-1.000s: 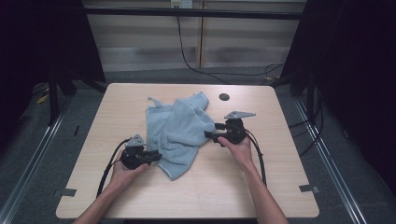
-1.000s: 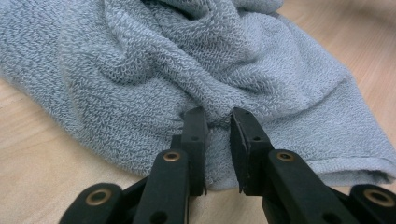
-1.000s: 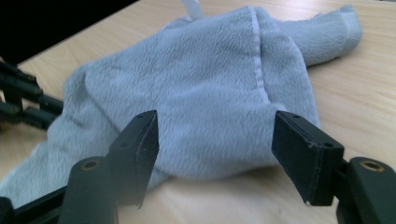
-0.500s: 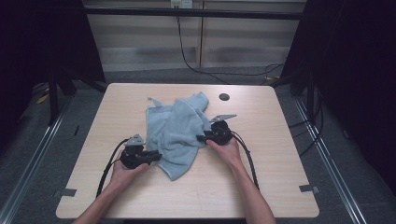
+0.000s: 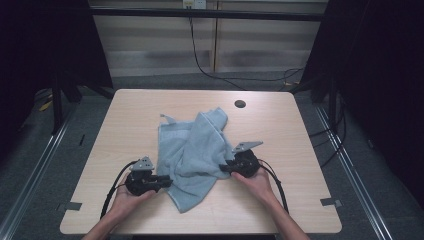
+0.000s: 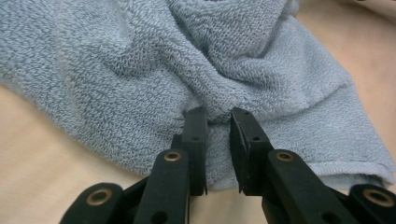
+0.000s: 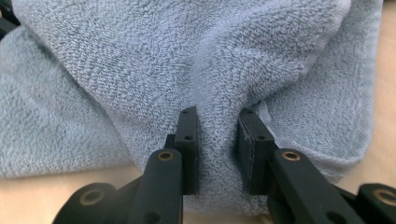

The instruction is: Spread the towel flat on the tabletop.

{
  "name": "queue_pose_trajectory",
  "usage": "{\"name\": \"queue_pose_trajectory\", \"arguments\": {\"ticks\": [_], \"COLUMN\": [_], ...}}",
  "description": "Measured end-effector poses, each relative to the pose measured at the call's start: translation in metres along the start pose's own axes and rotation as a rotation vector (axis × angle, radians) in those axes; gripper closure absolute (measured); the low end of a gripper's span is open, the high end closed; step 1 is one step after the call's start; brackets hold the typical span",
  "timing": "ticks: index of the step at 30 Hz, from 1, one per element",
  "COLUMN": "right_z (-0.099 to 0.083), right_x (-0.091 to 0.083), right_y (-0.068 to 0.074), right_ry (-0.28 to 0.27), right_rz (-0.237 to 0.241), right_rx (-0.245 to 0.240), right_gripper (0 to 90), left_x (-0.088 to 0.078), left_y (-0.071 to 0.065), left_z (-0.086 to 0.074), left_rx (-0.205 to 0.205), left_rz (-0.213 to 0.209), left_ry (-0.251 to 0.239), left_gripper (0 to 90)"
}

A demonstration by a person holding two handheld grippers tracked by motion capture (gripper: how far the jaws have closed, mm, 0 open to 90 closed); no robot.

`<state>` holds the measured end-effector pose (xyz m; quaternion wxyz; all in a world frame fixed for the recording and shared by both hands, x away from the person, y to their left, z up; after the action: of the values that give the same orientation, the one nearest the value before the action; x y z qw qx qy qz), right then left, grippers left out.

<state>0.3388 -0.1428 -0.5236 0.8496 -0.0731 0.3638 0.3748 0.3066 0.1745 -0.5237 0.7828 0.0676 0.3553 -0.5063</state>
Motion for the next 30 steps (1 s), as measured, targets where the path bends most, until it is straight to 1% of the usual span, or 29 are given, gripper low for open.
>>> {"name": "queue_pose_trajectory", "arguments": {"ticks": [1, 3, 4, 5, 6, 7, 8, 9, 10, 11, 12, 13, 15, 16, 17, 18, 19, 20, 21, 22, 23, 24, 25, 26, 27, 28, 29, 30], "right_z": [-0.009, -0.018, -0.018, -0.029, -0.029, -0.037, -0.041, -0.045, -0.045, -0.052, -0.052, -0.055, -0.055, -0.054, -0.054, -0.053, -0.05, -0.043, -0.04, -0.036, -0.036, -0.028, -0.025, -0.023, -0.021, -0.021, -0.019, -0.017], "right_x": [-0.01, -0.017, -0.017, -0.028, -0.028, -0.037, -0.04, -0.044, -0.044, -0.051, -0.051, -0.055, -0.057, -0.057, -0.057, -0.058, -0.06, -0.065, -0.068, -0.072, -0.072, -0.081, -0.084, -0.085, -0.085, -0.085, -0.083, -0.074], "right_y": [0.008, 0.014, 0.014, 0.025, 0.025, 0.035, 0.039, 0.044, 0.044, 0.055, 0.055, 0.059, 0.059, 0.058, 0.058, 0.058, 0.056, 0.053, 0.051, 0.049, 0.049, 0.042, 0.038, 0.032, 0.027, 0.027, 0.02, 0.002], "right_ry": [0.013, 0.006, 0.006, 0.012, 0.012, 0.02, 0.024, 0.027, 0.027, 0.034, 0.034, 0.041, 0.035, 0.034, 0.034, 0.035, 0.02, -0.007, -0.024, -0.047, -0.047, -0.093, -0.117, -0.125, -0.123, -0.123, -0.116, -0.109], "right_rz": [0.004, 0.014, 0.014, 0.023, 0.023, 0.029, 0.032, 0.037, 0.037, 0.051, 0.051, 0.058, 0.06, 0.061, 0.061, 0.057, 0.065, 0.071, 0.065, 0.069, 0.069, 0.055, 0.056, 0.053, 0.037, 0.037, 0.019, -0.014], "right_rx": [-0.002, -0.006, -0.006, -0.003, -0.003, -0.008, -0.011, -0.012, -0.012, -0.013, -0.013, -0.016, -0.017, -0.017, -0.017, -0.015, -0.01, -0.013, -0.016, -0.009, -0.009, -0.008, -0.002, 0.01, 0.016, 0.016, 0.021, 0.042], "right_gripper": [72.7, 72.7, 72.7, 72.7, 72.7, 72.7, 72.7, 72.6, 72.6, 72.4, 72.4, 70.5, 66.3, 62.8, 62.8, 59.2, 56.3, 51.7, 50.1, 49.1, 49.1, 48.4, 49.7, 52.7, 54.7, 54.7, 57.6, 60.3], "left_x": [-0.002, -0.005, -0.005, -0.007, -0.007, -0.01, -0.012, -0.015, -0.015, -0.02, -0.02, -0.021, -0.024, -0.025, -0.025, -0.026, -0.026, -0.026, -0.024, -0.022, -0.022, -0.015, -0.011, -0.007, -0.002, -0.002, 0.004, 0.014], "left_y": [-0.009, -0.018, -0.018, -0.027, -0.027, -0.035, -0.039, -0.044, -0.044, -0.052, -0.052, -0.054, -0.053, -0.051, -0.051, -0.048, -0.047, -0.043, -0.041, -0.038, -0.038, -0.032, -0.029, -0.027, -0.025, -0.025, -0.022, -0.017], "left_z": [-0.004, -0.008, -0.008, -0.012, -0.012, -0.016, -0.018, -0.02, -0.02, -0.021, -0.021, -0.019, -0.011, -0.008, -0.008, -0.002, 0.003, 0.011, 0.015, 0.02, 0.02, 0.029, 0.034, 0.039, 0.044, 0.044, 0.051, 0.061], "left_rx": [0.01, 0.017, 0.017, 0.025, 0.025, 0.021, 0.032, 0.034, 0.034, 0.052, 0.052, 0.053, 0.045, 0.048, 0.048, 0.035, 0.039, 0.054, 0.051, 0.048, 0.048, 0.042, 0.043, 0.042, 0.029, 0.029, 0.022, 0.003], "left_rz": [-0.017, -0.04, -0.04, -0.062, -0.062, -0.095, -0.103, -0.097, -0.097, -0.106, -0.106, -0.099, -0.1, -0.093, -0.093, -0.083, -0.071, -0.041, -0.034, -0.024, -0.024, -0.016, -0.004, 0.0, -0.007, -0.007, -0.006, -0.01], "left_ry": [0.014, 0.029, 0.029, 0.042, 0.042, 0.05, 0.055, 0.047, 0.047, 0.04, 0.04, 0.024, -0.025, -0.036, -0.036, -0.055, -0.07, -0.097, -0.1, -0.103, -0.103, -0.107, -0.103, -0.106, -0.107, -0.107, -0.117, -0.125], "left_gripper": [76.6, 76.6, 76.5, 76.3, 76.0, 75.9, 75.7, 75.0, 74.2, 73.4, 72.1, 69.8, 68.0, 66.2, 63.4, 63.4, 60.2, 56.4, 54.8, 53.4, 51.6, 50.3, 49.4, 48.2, 47.7, 47.3, 47.3, 44.7]}}
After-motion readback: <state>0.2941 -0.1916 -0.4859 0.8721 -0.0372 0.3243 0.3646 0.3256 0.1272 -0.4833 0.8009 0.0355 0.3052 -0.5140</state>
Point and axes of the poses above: each handheld gripper's, and its own axes: x roughly forward along the jaws, z roughly out of its top, y roughly to its left, the point moved 3 cm from there along x, roughly forward along the jaws, and after that the axes turned 2 degrees about -z, right-handed, at the moved point
